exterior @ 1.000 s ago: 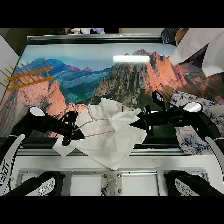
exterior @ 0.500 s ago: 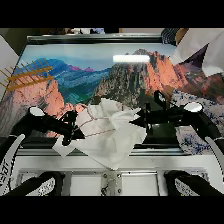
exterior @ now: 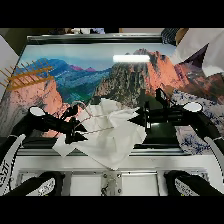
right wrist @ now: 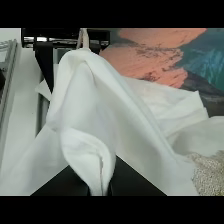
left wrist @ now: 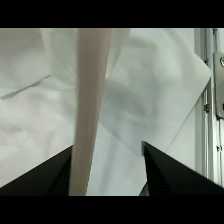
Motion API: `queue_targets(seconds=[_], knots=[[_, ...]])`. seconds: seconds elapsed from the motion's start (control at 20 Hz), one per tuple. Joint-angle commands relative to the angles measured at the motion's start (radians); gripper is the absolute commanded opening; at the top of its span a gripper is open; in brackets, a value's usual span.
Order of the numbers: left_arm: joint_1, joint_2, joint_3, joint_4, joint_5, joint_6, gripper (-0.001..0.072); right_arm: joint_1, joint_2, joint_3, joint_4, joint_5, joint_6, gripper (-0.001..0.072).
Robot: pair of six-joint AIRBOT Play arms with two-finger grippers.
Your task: Fold the clothes and pants, and hang the long-sleeved shirts on hangers.
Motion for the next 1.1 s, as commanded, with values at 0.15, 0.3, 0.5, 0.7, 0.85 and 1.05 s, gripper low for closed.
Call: queue_targets(seconds=[0.15,0.3,0.5,0.7,0.85,1.05], knots=[[0.001,0.000,0.000,0.007,0.022,-0.043,0.0418,-0.001,0.001,0.001,0.022,0.004,0.002,0.0019],[0.001,0.000,0.000,0.006,0.022,-0.043,0.0418,-0.001,0.003,0.001,0.127,0.005,0.002,0.0017],[0.001,0.000,0.000,0.006,0.041,-0.074,0.0418,-0.001,0.003,0.001,0.166,0.029,-0.010,0.0016],[0.001,0.000,0.000,0.002,0.058,-0.090,0.0418,0.000,0.003,0.001,0.166,0.045,-0.009,0.0016],[0.002,0.000,0.000,0.002,0.075,-0.141,0.0418,-0.001,0.003,0.001,0.161,0.043,-0.008,0.0015],[0.002,0.000,0.000,0.002,0.075,-0.149,0.0418,-0.001,0.003,0.001,0.098,0.026,0.016,0.0015]])
